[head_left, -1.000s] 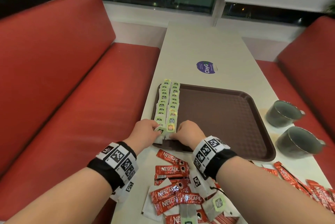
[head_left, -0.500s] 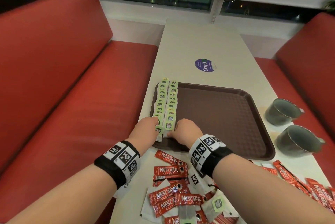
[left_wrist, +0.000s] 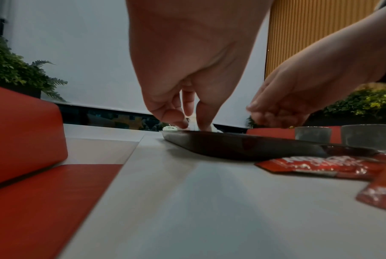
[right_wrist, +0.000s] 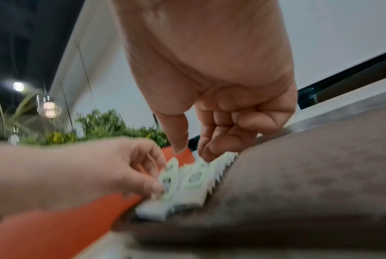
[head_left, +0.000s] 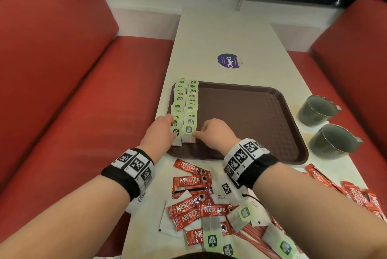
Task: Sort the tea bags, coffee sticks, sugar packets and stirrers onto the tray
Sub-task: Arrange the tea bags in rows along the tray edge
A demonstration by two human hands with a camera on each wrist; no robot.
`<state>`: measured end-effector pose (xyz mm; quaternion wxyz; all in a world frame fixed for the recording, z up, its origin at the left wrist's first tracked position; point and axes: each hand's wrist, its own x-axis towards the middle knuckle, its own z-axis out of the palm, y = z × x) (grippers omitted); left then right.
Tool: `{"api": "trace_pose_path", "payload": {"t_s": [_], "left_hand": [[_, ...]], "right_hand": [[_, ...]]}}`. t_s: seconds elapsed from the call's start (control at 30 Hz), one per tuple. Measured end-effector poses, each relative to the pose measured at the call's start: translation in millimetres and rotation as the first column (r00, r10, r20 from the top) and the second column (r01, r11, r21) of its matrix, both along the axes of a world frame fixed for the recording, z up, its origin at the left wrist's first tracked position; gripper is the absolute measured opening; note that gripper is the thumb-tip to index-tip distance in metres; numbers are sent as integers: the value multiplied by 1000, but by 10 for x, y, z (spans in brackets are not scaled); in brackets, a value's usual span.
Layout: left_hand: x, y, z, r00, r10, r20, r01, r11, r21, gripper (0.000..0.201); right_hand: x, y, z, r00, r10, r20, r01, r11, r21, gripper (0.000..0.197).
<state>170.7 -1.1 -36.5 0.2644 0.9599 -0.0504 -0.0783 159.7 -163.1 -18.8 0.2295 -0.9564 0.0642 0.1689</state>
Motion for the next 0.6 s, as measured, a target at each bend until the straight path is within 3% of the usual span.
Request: {"api": "trace_pose_path", "payload": {"t_s": [0.1,0.3,0.47,0.6], "left_hand": [[-21,16,-17,1000,-1,30,2,1000,-15,40],[-53,28,-86,993,-99,57,92,989,112,41],[-126,-33,-16,993,-94,68,85,989,121,43],[-455,-363,236,971,-184,153,192,981,-40,39]], "right_hand": [[-282,-250,265,996,-46,83,34,990,137,28],[-1078,-948,656,946,-271,180,208,929,308,24],[-1621,-1305,535,943,-294,156,252,937,241,8],[-1927,-1370,286,993,-116,31,115,993,30,13]]}}
